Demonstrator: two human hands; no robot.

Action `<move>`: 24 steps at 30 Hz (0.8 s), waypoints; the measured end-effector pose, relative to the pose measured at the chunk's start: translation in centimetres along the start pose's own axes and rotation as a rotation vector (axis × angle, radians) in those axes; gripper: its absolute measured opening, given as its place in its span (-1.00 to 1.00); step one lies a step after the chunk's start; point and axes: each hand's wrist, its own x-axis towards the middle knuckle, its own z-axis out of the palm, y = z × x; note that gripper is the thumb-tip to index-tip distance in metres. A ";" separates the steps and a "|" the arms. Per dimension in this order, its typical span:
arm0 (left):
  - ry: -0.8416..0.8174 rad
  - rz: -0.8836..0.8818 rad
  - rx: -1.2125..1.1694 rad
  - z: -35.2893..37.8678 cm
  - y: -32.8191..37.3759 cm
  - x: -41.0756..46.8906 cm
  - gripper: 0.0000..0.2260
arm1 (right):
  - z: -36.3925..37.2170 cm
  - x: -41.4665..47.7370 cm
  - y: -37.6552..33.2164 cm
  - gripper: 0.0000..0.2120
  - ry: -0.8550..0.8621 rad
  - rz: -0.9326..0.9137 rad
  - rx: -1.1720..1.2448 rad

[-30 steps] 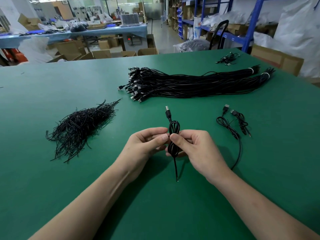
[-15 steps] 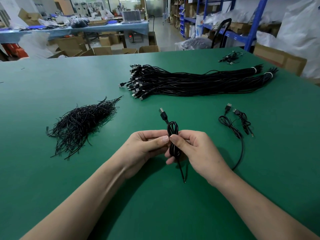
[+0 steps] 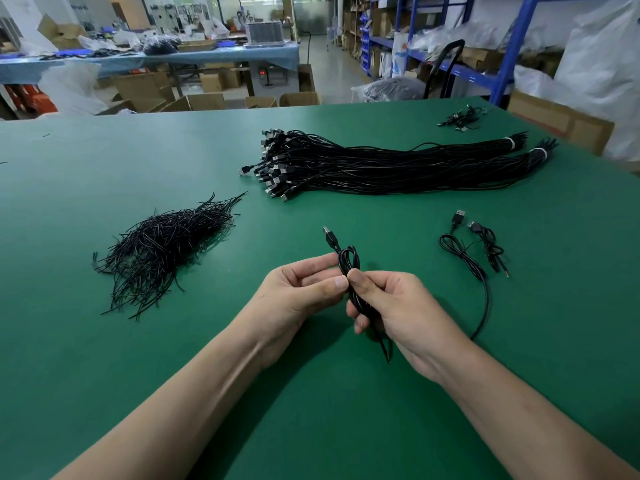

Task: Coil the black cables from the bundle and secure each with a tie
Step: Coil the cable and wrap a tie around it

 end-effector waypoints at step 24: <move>-0.102 0.196 0.175 0.7 -0.4 0.0 -0.81 | -0.2 0.0 -0.8 -0.67 -0.137 0.108 0.287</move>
